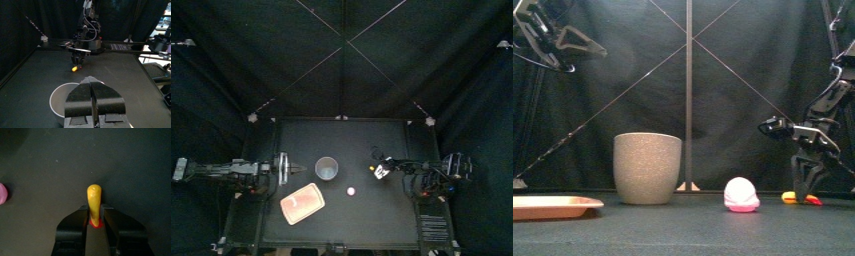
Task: Pick the shrimp then place it on the pink plate
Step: Place shrimp on the pink plate
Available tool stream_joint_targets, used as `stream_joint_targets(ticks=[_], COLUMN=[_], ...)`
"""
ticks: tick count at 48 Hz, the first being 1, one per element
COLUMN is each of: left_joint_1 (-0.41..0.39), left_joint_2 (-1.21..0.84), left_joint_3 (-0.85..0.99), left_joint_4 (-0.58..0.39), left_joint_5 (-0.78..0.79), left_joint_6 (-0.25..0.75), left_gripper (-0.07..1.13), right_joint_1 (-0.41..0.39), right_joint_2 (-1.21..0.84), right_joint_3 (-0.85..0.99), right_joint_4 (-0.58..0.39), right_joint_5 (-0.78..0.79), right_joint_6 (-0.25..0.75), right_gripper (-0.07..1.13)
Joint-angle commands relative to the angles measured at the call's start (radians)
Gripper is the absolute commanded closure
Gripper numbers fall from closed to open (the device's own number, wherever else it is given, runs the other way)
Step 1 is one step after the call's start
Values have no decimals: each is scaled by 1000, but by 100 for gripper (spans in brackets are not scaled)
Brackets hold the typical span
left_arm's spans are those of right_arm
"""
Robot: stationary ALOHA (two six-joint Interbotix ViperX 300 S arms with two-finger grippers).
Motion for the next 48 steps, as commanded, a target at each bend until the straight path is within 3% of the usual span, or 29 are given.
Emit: stream_joint_targets(ticks=[1,16,27,39,48], left_joint_1=[0,3,6,21,54], left_joint_2=[5,5,5,5,5], left_joint_3=[-14,-14,-14,-11,-11], left_joint_4=[0,3,3,35,67], left_joint_5=[-11,-31,-35,-35,-31], left_joint_6=[2,3,3,6,3], left_gripper=[104,104,104,104,104], right_joint_1=[40,270,420,494,515], right_joint_2=[-41,-127,-61,175,380], right_joint_3=[-51,-233,-334,-506,-721], right_joint_4=[9,3,2,-12,-103], right_joint_5=[-2,-32,-167,-272,-265], right_joint_6=[-2,-5,-5,-15,-6], right_gripper=[54,54,54,54,54])
